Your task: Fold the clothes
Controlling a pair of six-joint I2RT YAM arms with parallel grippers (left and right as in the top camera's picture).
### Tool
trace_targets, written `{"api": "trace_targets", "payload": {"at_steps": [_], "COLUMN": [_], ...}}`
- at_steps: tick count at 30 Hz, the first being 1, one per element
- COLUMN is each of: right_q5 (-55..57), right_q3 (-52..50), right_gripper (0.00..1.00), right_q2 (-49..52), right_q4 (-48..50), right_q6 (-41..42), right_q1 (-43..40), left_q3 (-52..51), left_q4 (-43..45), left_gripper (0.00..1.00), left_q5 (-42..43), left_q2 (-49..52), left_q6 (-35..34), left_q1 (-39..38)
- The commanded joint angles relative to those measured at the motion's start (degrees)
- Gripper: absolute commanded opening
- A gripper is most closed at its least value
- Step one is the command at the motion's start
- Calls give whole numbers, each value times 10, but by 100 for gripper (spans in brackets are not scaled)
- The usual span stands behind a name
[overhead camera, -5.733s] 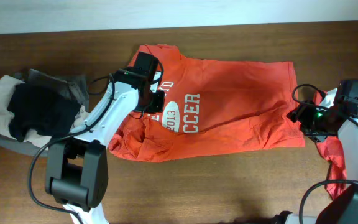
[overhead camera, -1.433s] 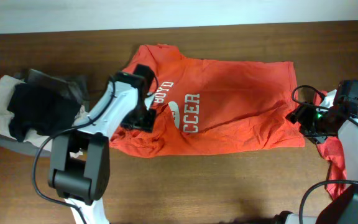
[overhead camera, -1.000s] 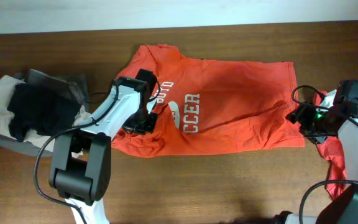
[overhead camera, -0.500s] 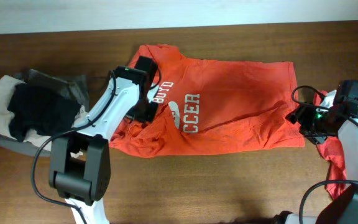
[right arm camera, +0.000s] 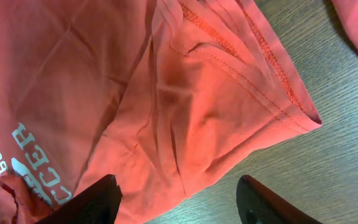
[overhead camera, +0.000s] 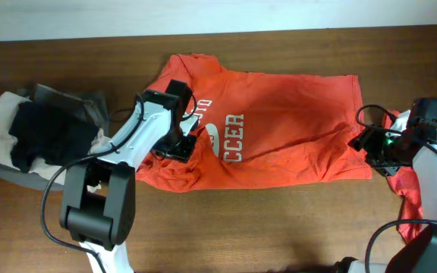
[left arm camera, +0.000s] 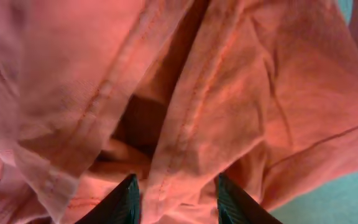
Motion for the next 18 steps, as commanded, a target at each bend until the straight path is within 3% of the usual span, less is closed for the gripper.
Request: {"api": "trace_targets", "payload": {"at_steps": [1,4,7,13,18], "right_q5": [7,7,7,7,7], "right_q3": [11,11,11,11,11], "right_gripper": [65,65,65,65,65], "right_q2": [-6,-6,-6,-6,-6], "right_q4": [-3,-5,-5,-4,-4], "right_q6": [-1,-2,-1,-2,-1], "right_q1": [0,0,0,0,0], "left_q3": [-5,-19,-37,-51,0], "left_q4": [4,5,7,19,-11], "left_gripper": [39,32,31,7,1], "left_q5": [-14,5,4,4,4], "left_q2": [-2,-2,-2,-3,-4], "left_q6": [6,6,6,6,7], "left_q1": [4,1,0,0,0]}}
